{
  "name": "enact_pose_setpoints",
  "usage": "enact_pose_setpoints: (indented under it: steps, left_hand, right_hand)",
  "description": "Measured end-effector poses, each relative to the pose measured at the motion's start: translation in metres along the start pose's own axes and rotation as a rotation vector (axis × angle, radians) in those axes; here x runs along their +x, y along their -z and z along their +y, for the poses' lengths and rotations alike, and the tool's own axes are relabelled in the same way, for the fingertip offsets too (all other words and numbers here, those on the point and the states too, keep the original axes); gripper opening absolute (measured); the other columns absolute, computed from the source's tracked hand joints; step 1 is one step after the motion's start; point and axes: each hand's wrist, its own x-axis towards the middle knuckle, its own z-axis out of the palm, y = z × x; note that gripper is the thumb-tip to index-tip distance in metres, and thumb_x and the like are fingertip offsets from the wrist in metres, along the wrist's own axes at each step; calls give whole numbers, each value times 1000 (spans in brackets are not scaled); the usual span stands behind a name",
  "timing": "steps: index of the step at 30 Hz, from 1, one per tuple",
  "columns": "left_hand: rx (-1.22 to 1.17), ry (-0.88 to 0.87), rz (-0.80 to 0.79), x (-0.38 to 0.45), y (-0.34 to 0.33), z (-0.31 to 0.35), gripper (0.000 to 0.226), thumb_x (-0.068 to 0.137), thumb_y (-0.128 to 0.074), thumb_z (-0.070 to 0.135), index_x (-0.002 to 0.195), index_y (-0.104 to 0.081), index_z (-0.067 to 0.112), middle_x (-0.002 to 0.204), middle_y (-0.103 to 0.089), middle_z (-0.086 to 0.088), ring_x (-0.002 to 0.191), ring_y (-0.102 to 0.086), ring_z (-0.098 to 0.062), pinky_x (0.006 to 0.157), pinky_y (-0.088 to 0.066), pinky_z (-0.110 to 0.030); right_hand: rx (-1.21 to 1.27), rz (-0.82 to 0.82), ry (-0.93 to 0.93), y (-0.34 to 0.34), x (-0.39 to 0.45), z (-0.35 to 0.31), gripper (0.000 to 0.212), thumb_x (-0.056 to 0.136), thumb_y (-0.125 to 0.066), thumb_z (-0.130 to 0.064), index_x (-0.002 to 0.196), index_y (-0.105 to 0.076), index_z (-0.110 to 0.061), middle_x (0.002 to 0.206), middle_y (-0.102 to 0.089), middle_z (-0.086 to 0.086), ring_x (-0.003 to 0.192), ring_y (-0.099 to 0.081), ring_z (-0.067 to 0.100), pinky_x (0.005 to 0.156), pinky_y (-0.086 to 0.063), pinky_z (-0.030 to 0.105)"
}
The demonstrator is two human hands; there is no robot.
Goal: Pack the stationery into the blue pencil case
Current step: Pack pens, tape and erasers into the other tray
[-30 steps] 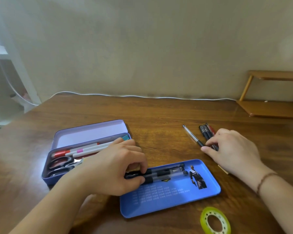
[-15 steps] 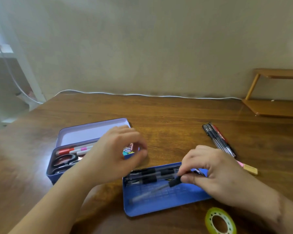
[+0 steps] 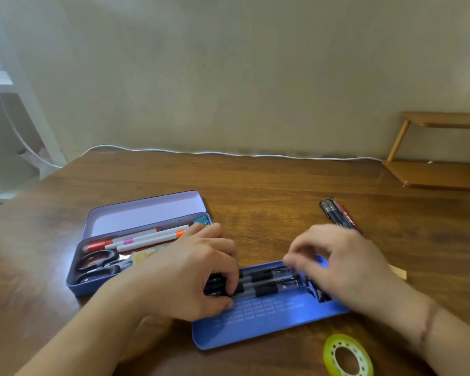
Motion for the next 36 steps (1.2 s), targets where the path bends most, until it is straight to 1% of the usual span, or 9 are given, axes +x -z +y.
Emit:
enact_pose_setpoints:
  steps: [2,5,12,16,19,22,28,32,36]
  left_hand:
    - [-10,3,15,0,1,1,18,80,-69,54,80,-64,37,93,-54,24,100,-42,-2,91,-37,-31]
    - [-47,7,75,1,2,3,19,84,-66,53,78,-64,35,91,-57,21,96,-46,-6,87,-40,-33]
    - [-16,26,261,3,1,1,13,89,-64,41,81,-66,32,85,-61,16,88,-47,-9,80,-42,-37]
    - [-29,77,447,4,-2,-4,12,87,-66,38,92,-70,28,89,-63,13,89,-52,-14,80,-45,-42]
    - [-93,85,541,4,-1,-8,32,85,-71,42,112,-68,26,104,-61,14,100,-52,-5,89,-46,-31]
    - [-150,48,502,3,0,-8,36,84,-71,46,116,-67,29,106,-60,15,97,-59,-7,81,-51,-31]
    - [-152,113,533,3,0,-6,23,87,-68,41,106,-72,29,84,-55,16,74,-55,-5,64,-48,-23]
    - [-179,102,294,0,5,-8,7,88,-68,40,87,-69,33,71,-58,15,68,-57,-6,59,-44,-16]
    - [-241,138,33,-3,3,-7,13,86,-69,45,82,-65,33,67,-61,16,60,-56,-6,51,-42,-16]
  right_hand:
    - [-125,122,-221,15,6,21,26,78,-63,-60,68,-62,-36,64,-60,-19,64,-54,-3,47,-38,22]
    - [-396,-23,-536,27,14,44,37,75,-65,-66,65,-58,-31,64,-58,-17,60,-50,-1,44,-31,20]
    - [-478,-187,-589,25,21,42,34,85,-59,-58,67,-61,-29,66,-61,-14,60,-52,1,43,-29,20]
    - [-398,-57,-442,27,15,36,27,91,-54,-50,70,-59,-33,66,-59,-15,60,-51,0,43,-30,21]
    - [-149,49,-79,27,7,27,27,91,-50,-52,74,-60,-34,72,-59,-18,67,-55,1,49,-40,26]
    - [-89,-14,184,20,2,13,27,91,-43,-54,80,-61,-36,76,-59,-21,73,-56,1,56,-49,30]
    - [-95,2,284,19,1,10,30,93,-41,-52,82,-63,-35,77,-60,-20,73,-56,2,55,-50,28]
    - [-73,4,302,16,0,10,30,94,-43,-51,82,-64,-34,78,-61,-20,74,-57,1,56,-51,28]
    - [-50,-98,313,12,1,11,28,88,-51,-58,83,-67,-35,80,-63,-22,76,-58,2,60,-53,30]
